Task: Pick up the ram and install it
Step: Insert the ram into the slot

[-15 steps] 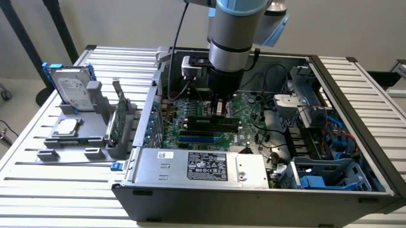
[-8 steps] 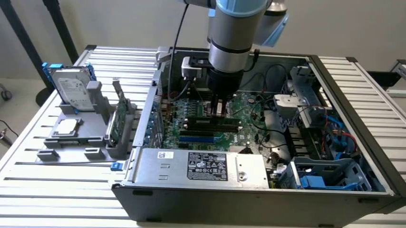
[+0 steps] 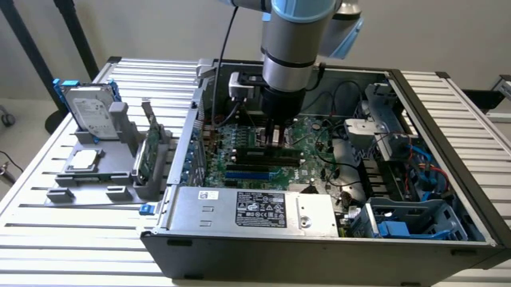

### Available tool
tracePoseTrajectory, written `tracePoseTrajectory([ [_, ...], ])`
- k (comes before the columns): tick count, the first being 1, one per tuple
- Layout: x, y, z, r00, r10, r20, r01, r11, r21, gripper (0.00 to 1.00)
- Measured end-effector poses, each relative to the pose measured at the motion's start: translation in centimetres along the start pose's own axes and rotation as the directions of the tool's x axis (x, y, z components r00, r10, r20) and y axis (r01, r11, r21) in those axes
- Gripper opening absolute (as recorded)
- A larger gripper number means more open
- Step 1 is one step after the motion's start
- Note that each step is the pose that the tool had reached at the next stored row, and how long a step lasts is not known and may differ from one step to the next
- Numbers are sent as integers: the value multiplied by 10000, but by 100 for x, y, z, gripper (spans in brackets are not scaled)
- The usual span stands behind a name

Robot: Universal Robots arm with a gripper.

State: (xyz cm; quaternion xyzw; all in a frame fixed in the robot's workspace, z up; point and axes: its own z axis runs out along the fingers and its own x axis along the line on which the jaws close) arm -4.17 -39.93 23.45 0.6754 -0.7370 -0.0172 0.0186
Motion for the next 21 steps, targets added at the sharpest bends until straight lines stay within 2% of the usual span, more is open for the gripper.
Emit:
tracePoseTrajectory([
  [6,-25,-4,41,10000,4,-92,-4,10000,1,14],
  [10,-32,-7,44,9999,7,-129,-7,10000,-37,14],
  [14,-33,-9,43,9999,6,-135,-7,10000,-73,14],
  [21,-34,-18,55,9999,7,-133,-8,10000,-82,14],
])
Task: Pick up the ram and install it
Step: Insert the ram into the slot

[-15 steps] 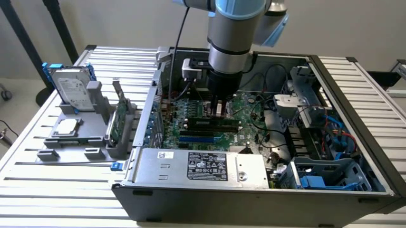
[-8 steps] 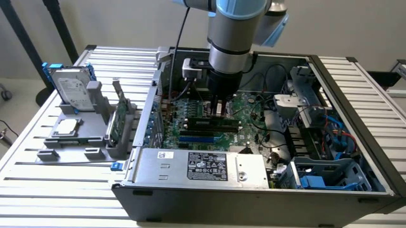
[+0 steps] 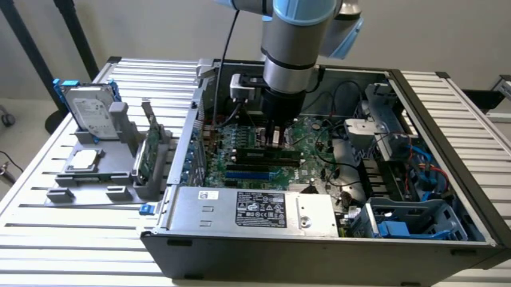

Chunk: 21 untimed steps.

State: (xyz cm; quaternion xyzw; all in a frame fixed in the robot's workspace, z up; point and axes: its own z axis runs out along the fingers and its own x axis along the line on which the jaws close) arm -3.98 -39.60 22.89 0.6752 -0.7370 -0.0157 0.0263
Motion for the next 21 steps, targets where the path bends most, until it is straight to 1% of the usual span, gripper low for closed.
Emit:
tracePoseTrajectory([
  [21,-2,-4,50,10000,-2,0,2,10000,-1,14],
])
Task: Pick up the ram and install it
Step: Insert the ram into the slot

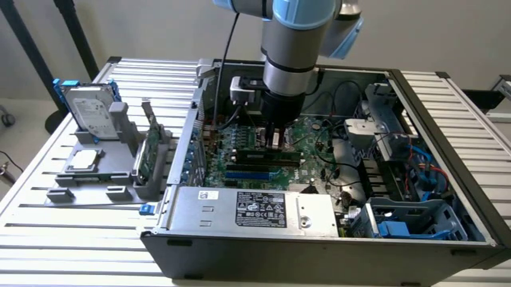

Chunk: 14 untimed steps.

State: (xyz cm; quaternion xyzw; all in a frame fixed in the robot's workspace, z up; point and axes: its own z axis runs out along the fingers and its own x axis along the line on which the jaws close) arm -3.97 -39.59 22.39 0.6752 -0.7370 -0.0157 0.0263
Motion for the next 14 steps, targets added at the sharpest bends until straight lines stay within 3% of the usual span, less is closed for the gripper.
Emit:
tracePoseTrajectory([
  [14,-5,0,15,10000,0,-1,0,10000,0,14],
])
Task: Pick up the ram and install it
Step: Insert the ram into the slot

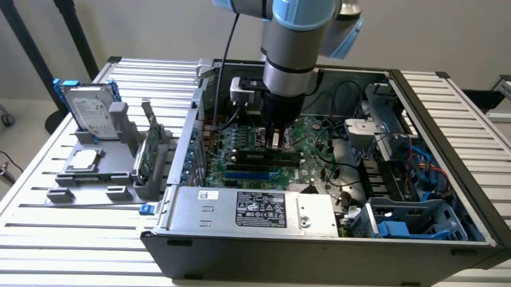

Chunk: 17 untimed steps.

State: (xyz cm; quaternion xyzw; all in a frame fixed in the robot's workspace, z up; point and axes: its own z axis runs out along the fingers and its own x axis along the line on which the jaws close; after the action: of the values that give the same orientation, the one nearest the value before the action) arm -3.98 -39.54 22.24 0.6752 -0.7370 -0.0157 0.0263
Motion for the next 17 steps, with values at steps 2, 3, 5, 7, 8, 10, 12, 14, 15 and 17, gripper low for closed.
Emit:
tracePoseTrajectory([
  [2,0,0,3,10000,0,-2,0,10000,0,14],
  [3,0,0,4,10000,0,-2,0,10000,-1,14],
  [5,0,0,4,10000,0,-2,0,10000,0,14],
  [7,0,0,3,10000,0,2,0,10000,0,16],
  [8,0,0,-6,10000,0,1,0,10000,0,22],
  [10,1,3,-44,10000,1,-1,-1,10000,-2,22],
  [12,2,7,-104,10000,1,0,-1,10000,-3,22],
  [14,3,10,-169,10000,1,0,-1,10000,-4,22],
  [15,4,12,-200,10000,0,0,0,10000,-4,22],
  [17,4,15,-251,10000,1,-1,-1,10000,-4,22],
])
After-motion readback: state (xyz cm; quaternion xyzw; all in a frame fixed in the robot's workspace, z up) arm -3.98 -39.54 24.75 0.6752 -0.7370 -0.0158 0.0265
